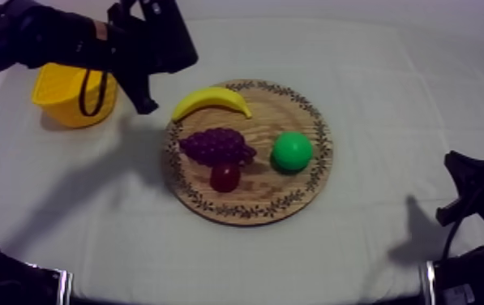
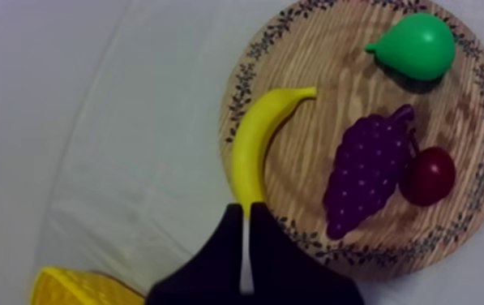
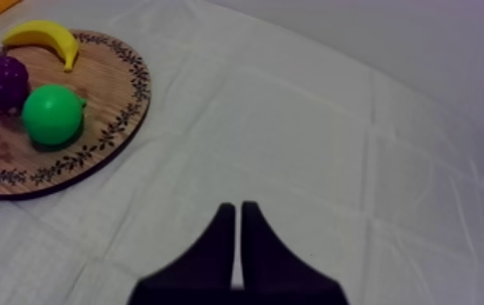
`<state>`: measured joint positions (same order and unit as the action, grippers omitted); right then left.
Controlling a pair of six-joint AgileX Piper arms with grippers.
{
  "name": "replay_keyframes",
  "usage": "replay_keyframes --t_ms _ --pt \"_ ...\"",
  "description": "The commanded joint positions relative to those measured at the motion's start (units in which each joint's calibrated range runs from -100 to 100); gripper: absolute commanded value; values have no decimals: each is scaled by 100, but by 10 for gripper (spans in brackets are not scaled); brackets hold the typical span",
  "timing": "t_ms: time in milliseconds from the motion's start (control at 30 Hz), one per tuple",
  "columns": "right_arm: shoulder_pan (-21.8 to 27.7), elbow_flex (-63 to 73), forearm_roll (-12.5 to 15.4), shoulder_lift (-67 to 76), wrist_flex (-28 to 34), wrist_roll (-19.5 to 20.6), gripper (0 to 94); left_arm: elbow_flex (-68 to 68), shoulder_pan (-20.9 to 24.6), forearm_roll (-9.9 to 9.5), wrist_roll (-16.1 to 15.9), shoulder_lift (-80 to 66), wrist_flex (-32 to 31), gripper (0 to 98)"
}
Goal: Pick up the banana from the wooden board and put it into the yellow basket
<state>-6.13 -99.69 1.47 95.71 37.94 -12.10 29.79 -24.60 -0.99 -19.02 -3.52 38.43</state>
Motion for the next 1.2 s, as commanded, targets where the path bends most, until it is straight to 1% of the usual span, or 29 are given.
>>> replay_keyframes --t_ms 0,100,300,467,567,700,767,833,933,1033,1167 --pt "1 3 2 4 4 1 5 -15 -20 -15 87 191 -37 28" --pt "1 3 2 4 4 1 5 -30 -57 -39 164 380 -77 28" --pt "1 3 2 4 4 1 5 -78 -166 -188 397 559 -97 30" --pt "1 3 2 4 4 1 5 -108 -177 -214 518 581 -59 62" --pt "1 3 2 4 4 1 5 -147 -129 -180 570 572 80 141" --pt "1 3 2 4 4 1 5 -229 -89 -178 658 531 209 353" --pt "1 3 2 4 4 1 5 -297 -83 -213 690 484 202 451" --pt "1 3 2 4 4 1 5 -377 -93 -278 734 438 197 522" --pt "1 3 2 4 4 1 5 -461 -101 -335 748 422 153 568" --pt "1 3 2 4 4 1 5 -474 -104 -362 756 490 105 579" --pt "1 3 2 4 4 1 5 -478 -90 -341 749 690 136 581"
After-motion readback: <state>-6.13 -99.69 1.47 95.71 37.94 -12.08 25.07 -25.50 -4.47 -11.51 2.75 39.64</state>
